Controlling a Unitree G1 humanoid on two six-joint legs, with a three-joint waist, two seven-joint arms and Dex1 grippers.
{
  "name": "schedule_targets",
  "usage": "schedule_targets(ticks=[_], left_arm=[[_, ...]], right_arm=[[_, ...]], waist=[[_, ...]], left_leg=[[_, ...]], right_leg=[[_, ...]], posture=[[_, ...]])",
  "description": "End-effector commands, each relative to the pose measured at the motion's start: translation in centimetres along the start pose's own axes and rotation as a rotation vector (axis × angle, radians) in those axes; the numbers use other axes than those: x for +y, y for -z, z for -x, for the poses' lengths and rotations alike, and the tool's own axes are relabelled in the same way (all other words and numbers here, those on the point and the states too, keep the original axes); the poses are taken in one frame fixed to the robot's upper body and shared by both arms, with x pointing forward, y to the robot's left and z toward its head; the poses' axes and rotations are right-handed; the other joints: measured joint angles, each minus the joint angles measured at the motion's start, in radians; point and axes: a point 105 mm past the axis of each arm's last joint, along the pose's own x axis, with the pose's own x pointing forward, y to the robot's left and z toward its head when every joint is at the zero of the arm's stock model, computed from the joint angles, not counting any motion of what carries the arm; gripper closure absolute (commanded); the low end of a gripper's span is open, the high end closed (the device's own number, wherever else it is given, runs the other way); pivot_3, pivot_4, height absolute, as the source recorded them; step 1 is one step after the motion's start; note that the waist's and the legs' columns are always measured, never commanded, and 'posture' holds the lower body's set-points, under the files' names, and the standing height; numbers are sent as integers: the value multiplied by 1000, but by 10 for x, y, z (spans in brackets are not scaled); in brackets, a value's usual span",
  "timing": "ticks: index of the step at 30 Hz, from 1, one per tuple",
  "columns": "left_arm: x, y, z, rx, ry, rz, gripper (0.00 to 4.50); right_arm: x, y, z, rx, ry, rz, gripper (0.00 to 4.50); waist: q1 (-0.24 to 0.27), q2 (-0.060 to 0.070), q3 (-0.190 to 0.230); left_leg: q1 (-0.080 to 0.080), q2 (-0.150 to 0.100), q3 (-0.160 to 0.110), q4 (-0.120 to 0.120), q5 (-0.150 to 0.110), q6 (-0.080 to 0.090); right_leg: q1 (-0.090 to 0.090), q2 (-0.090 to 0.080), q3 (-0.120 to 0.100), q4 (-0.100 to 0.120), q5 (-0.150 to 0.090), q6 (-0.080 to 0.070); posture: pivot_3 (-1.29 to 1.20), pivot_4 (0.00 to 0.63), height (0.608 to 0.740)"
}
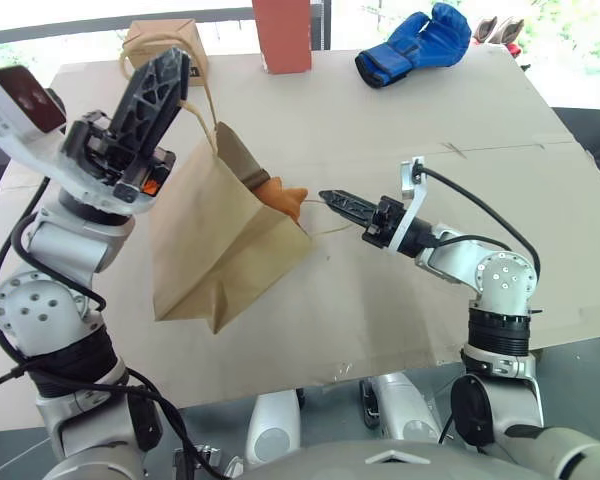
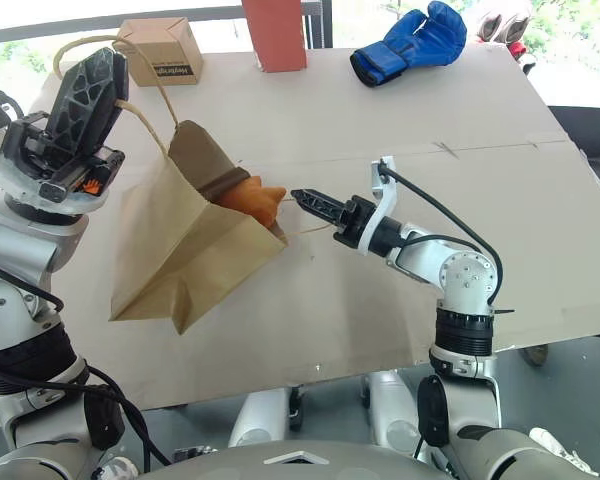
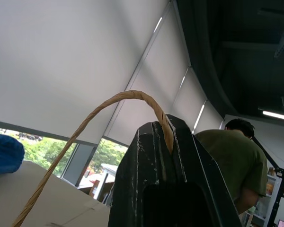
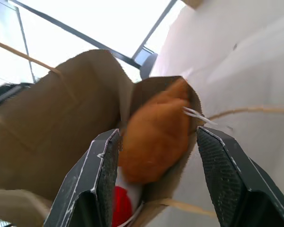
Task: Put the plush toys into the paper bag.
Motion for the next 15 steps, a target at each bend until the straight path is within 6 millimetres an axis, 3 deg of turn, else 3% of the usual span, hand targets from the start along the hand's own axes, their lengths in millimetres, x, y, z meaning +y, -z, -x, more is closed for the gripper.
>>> schedule_targets(ticks=[1, 6, 10, 15], left_arm=[[-9, -6, -4, -3, 50, -23, 4500], [-3, 9, -1, 78, 45, -54, 4500], [0, 36, 15, 226, 43, -83, 4500], [0, 37, 21, 233, 33, -86, 4500]], right_arm=[[9, -6, 9, -30, -10, 21, 2101], [1, -6, 18, -40, 51, 30, 2101], [-10, -3, 27, -45, 123, 34, 2101], [-20, 5, 44, -34, 194, 19, 2101]], waist=[[0, 0, 0], [1, 0, 0], [-3, 0, 0], [1, 0, 0]], left_leg=[[0, 0, 0, 0, 0, 0], [0, 0, 0, 0, 0, 0], [0, 0, 1, 0, 0, 0], [0, 0, 0, -1, 0, 0]], right_leg=[[0, 0, 0, 0, 0, 0], [0, 0, 0, 0, 0, -1], [0, 0, 1, 0, 0, -1], [0, 0, 0, -1, -1, -1]], posture=[[0, 150, 740], [0, 150, 740], [0, 150, 740], [0, 150, 740]])
